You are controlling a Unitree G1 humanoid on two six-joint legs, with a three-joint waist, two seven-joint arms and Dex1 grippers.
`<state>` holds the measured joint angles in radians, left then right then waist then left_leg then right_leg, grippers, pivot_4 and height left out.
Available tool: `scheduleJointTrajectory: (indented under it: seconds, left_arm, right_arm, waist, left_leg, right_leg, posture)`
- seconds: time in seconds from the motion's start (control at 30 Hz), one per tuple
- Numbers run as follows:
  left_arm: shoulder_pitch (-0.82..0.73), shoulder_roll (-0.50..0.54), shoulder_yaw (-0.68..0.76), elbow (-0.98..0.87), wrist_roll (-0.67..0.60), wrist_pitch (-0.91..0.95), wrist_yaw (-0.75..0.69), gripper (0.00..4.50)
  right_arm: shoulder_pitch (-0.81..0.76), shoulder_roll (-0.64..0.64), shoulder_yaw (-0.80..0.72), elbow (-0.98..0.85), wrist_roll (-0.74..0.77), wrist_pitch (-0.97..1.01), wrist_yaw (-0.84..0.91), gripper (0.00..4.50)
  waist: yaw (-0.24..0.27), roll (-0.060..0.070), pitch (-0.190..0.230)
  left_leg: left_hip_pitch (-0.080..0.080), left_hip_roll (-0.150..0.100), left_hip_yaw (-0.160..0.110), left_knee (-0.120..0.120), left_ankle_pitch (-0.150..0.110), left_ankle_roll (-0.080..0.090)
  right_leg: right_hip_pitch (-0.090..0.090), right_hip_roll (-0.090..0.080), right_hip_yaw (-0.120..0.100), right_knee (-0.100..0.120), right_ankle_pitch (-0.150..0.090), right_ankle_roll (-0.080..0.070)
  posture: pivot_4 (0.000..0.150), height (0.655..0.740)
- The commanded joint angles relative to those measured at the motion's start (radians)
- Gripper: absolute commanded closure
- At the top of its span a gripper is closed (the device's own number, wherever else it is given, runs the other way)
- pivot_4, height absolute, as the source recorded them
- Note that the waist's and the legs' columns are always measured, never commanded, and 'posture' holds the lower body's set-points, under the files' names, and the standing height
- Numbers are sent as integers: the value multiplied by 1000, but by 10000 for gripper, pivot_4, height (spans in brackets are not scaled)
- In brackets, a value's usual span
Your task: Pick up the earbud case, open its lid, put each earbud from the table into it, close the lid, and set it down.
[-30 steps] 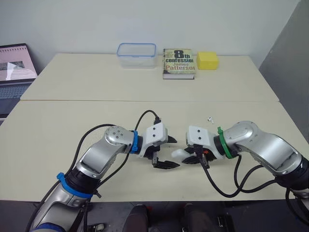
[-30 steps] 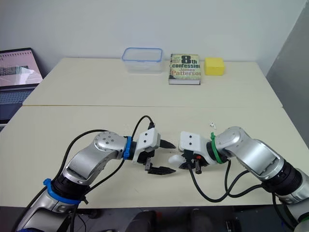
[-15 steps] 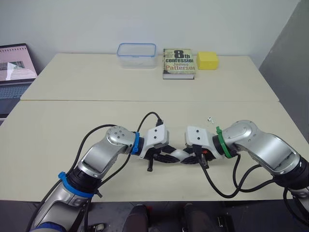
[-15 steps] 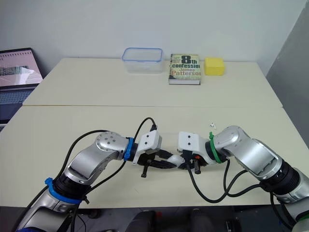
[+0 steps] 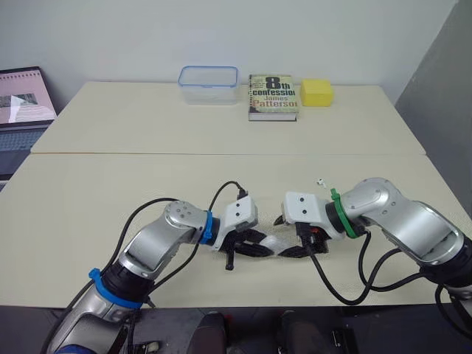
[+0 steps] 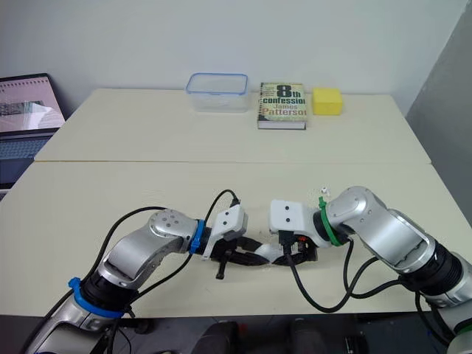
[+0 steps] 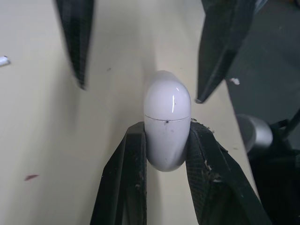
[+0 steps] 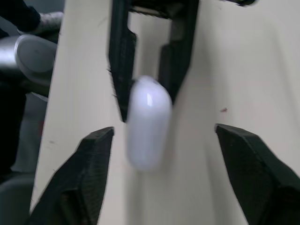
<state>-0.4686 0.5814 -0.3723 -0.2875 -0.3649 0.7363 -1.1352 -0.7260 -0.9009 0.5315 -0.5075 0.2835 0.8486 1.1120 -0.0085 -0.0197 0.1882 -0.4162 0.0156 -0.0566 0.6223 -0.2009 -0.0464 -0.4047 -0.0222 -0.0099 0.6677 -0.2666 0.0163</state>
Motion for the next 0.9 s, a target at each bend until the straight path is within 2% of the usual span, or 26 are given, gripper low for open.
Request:
scheduleJointTrajectory:
  seconds: [0.03,0.2,0.3,0.5,0.7,0.9]
  left_arm:
    - [52,-11,102,-35,-78,-1,30,37504]
    - [172,-103,249,22,-198,-104,41,37504]
    - [212,-146,277,37,-200,-171,56,37504]
    - [212,-185,247,48,-142,-314,67,37504]
    - [204,-181,216,52,-126,-366,50,37504]
    - [210,-171,204,53,-109,-397,38,37504]
  right_arm:
    - [14,-71,-83,-29,-30,-81,29,9098]
    - [87,-67,-224,-17,-23,-285,11,9098]
    - [133,-30,-291,-58,42,-259,-7,9098]
    - [125,41,-267,-87,50,-195,-47,9098]
    - [86,98,-226,-21,-10,-201,-82,9098]
    - [65,102,-232,17,-17,-204,-68,9098]
  waist:
    - [1,0,0]
    - [3,0,0]
    - [5,0,0]
    - [5,0,0]
    - [5,0,0]
    - [5,0,0]
  left_leg:
    - [0,0,0,1,0,0]
    - [1,0,1,4,0,0]
    - [1,0,1,6,0,0]
    - [2,0,1,8,0,0]
    - [2,0,1,7,0,0]
    - [2,0,1,7,0,0]
  right_leg:
    - [0,0,0,0,0,0]
    - [0,0,1,5,0,0]
    - [0,0,1,8,0,0]
    - [0,0,2,11,0,0]
    - [0,0,2,11,0,0]
    - [0,0,2,11,0,0]
  posture:
    - [1500,7400]
    - [1500,7400]
    - [1500,7400]
    - [1500,7400]
    - [1500,7400]
    - [1500,7400]
